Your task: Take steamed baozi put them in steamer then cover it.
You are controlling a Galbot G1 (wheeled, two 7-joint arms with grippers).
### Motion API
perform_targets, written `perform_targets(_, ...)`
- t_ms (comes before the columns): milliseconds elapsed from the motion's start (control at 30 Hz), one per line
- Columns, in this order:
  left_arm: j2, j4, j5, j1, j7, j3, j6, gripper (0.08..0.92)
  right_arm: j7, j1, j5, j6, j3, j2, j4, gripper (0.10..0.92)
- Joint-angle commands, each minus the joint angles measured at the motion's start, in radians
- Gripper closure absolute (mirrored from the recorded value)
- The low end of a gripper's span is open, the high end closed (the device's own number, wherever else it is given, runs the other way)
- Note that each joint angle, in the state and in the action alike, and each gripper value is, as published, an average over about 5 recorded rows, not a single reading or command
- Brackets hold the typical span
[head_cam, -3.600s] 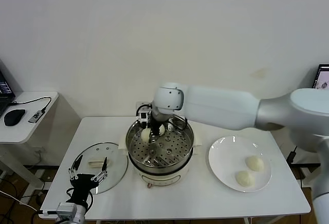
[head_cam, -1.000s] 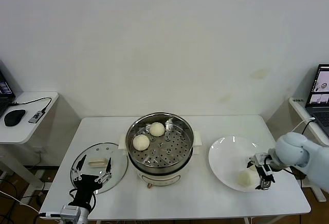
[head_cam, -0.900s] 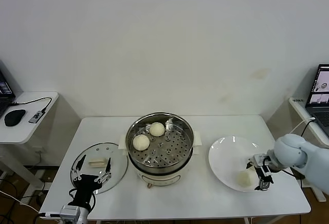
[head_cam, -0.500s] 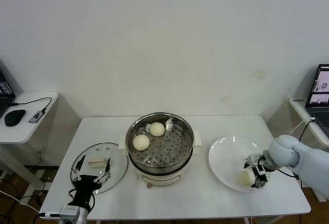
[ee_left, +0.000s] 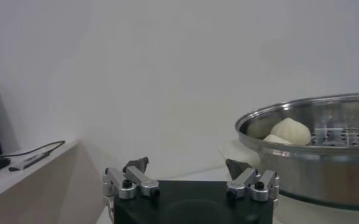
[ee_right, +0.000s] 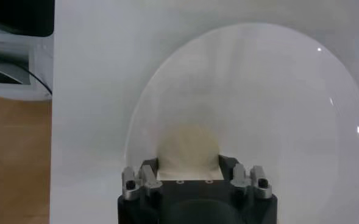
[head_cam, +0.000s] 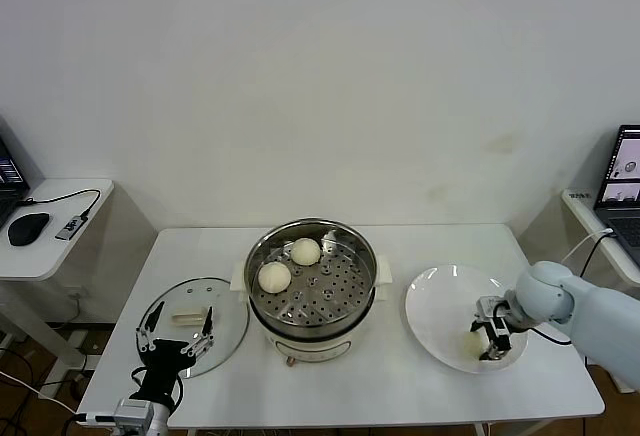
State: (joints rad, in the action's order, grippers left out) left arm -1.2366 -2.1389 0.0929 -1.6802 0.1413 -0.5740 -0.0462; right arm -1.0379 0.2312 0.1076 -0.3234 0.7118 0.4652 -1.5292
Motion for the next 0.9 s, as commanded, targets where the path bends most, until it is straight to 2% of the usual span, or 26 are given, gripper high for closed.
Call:
perform_targets(33,0.001,-0.002,0.002,-0.001,0.0,0.0,0.0,0.177,-0.014,-0.064,-0.026,-0.007,0.021,-0.011,-0.005,0.46)
perform_targets(500,0.01,-0.014,0.011,0.006,-0.001,0.007,-0.002,0.177,-0.045,-0.51,-0.206,-0.015,0.165,-0.007,-0.023,0.482)
perform_targets(733,0.012,-0.018,0.021,0.01,-0.002,0.001,-0.003,0.177,-0.023,-0.807,-0.302,-0.023,0.351,0.114,-0.037,0.482)
perform_targets(900,0.013,-0.02,0.027,0.01,-0.003,-0.008,-0.004,0.177,0.022,-0.887,-0.355,-0.017,0.421,0.252,-0.054,0.479)
